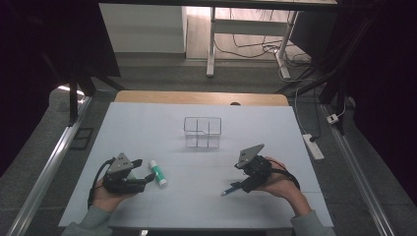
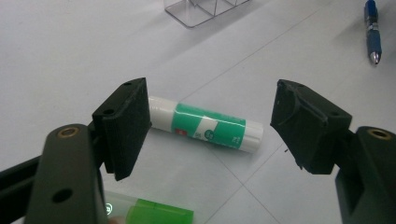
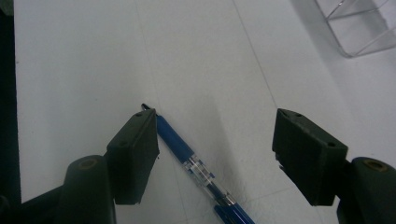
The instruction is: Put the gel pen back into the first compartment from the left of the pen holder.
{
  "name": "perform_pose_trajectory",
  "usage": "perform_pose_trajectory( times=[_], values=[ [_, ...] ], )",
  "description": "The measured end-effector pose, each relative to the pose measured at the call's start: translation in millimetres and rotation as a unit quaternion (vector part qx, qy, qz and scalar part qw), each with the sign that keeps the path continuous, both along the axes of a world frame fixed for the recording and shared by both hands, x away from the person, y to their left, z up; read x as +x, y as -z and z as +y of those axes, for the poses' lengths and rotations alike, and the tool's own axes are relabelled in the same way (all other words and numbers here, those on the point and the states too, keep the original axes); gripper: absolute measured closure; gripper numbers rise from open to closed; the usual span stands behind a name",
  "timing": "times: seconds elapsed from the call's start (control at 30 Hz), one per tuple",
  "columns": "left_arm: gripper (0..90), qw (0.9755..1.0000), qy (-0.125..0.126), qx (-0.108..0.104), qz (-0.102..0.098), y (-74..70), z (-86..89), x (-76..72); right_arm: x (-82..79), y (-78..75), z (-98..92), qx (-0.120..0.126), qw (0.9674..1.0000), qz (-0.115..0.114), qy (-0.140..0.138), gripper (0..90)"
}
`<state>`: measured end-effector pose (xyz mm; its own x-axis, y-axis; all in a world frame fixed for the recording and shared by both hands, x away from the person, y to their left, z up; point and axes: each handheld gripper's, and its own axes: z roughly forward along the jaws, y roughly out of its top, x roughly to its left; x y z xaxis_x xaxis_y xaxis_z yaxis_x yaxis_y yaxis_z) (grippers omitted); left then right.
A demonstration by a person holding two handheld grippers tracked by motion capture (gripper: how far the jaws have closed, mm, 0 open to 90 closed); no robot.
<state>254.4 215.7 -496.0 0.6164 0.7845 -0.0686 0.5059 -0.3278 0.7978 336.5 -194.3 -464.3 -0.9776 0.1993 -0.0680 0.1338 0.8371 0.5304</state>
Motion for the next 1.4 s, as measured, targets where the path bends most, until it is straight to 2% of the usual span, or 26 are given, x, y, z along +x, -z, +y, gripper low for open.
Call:
perform_pose_trajectory(
  times=[0.17,0.5,0.6,0.8,1.03,1.13,1.17,1.23,1.3,1.4],
  values=[
    [28.0,1.0000,0.000,0.000,-0.001,-0.1,0.2,-0.1,1.1,5.6,4.7,-0.028,0.9995,0.000,-0.017,31.3],
    [27.9,1.0000,0.002,0.004,0.001,1.2,-0.8,0.5,0.2,14.7,12.4,-0.051,0.9976,0.024,-0.039,31.3],
    [27.9,1.0000,0.001,0.004,0.002,1.7,-0.4,0.7,-1.9,18.8,16.5,-0.061,0.9964,0.037,-0.047,31.2],
    [27.9,1.0000,0.002,0.005,0.002,2.0,-0.4,0.7,-6.7,27.8,26.2,-0.093,0.9926,0.039,-0.067,34.3],
    [27.9,1.0000,0.000,0.005,0.002,2.1,0.7,1.0,-9.0,32.8,30.5,-0.109,0.9904,0.024,-0.082,42.3],
    [27.9,1.0000,0.000,0.005,0.001,2.0,1.1,1.0,-9.6,34.7,31.6,-0.115,0.9893,0.011,-0.090,47.2],
    [27.9,1.0000,0.000,0.006,0.002,2.1,0.9,1.0,-10.4,34.5,31.5,-0.119,0.9889,0.020,-0.086,49.0],
    [27.9,1.0000,0.001,0.008,0.002,2.5,0.4,1.2,-9.5,34.4,31.4,-0.118,0.9883,0.022,-0.093,55.5],
    [27.9,1.0000,0.001,0.009,0.003,3.0,-0.3,1.3,-10.6,33.9,31.3,-0.122,0.9872,0.033,-0.097,61.9],
    [27.9,0.9999,0.002,0.010,0.003,3.0,-1.2,0.8,-12.0,33.3,31.2,-0.124,0.9854,0.024,-0.114,71.8]
  ],
)
